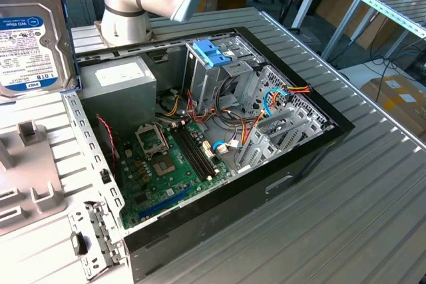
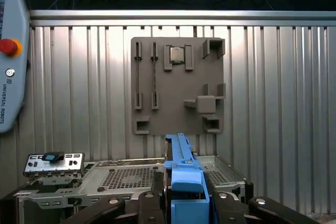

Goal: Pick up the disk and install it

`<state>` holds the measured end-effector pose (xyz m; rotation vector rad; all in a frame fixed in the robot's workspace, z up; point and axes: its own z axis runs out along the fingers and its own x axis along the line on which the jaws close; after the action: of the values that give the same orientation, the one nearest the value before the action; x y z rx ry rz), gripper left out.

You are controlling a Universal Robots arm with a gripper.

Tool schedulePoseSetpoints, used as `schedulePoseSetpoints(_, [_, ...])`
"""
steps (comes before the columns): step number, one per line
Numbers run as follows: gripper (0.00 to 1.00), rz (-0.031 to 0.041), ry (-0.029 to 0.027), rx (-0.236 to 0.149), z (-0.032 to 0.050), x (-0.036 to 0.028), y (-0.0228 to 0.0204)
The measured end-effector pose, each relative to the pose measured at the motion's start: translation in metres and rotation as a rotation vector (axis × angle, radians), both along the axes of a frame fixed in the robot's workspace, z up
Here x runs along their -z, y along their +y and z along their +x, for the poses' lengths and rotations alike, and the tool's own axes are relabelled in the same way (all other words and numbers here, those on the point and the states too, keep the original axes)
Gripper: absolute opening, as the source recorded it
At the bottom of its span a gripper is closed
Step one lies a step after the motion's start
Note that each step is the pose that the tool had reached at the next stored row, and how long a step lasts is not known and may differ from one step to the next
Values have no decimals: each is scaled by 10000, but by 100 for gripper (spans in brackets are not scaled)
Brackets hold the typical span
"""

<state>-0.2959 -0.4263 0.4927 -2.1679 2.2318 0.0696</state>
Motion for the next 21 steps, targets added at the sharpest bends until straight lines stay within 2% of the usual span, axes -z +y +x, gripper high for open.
schedulePoseSetpoints(4, [37, 0, 0, 0, 21, 2, -10])
schedulePoseSetpoints(6, [37, 0, 0, 0, 115, 14, -56])
schedulePoseSetpoints(21, [37, 0, 0, 0, 205, 24, -92])
